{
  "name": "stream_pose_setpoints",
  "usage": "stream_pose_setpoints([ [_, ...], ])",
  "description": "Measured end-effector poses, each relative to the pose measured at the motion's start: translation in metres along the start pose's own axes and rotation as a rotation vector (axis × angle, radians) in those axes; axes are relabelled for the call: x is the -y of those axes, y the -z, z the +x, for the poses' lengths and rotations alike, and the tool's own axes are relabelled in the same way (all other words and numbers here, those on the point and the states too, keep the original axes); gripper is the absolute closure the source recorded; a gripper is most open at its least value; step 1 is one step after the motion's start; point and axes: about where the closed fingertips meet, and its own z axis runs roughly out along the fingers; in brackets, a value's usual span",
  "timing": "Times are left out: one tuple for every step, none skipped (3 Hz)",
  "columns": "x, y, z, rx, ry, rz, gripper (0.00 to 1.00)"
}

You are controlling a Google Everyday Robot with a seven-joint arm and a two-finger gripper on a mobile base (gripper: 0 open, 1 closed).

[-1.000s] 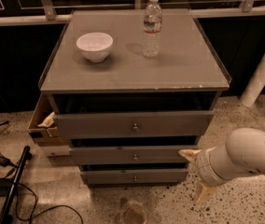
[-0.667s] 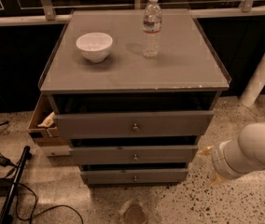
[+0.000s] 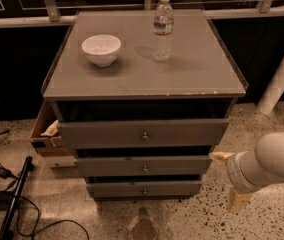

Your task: Close top drawer

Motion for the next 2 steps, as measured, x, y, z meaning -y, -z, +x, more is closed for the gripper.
stream_pose_setpoints([
  [0.0000, 0.0000, 0.0000, 0.000, 0.000, 0.000, 0.00],
  [0.0000, 0.0000, 0.0000, 0.000, 0.000, 0.000, 0.00],
])
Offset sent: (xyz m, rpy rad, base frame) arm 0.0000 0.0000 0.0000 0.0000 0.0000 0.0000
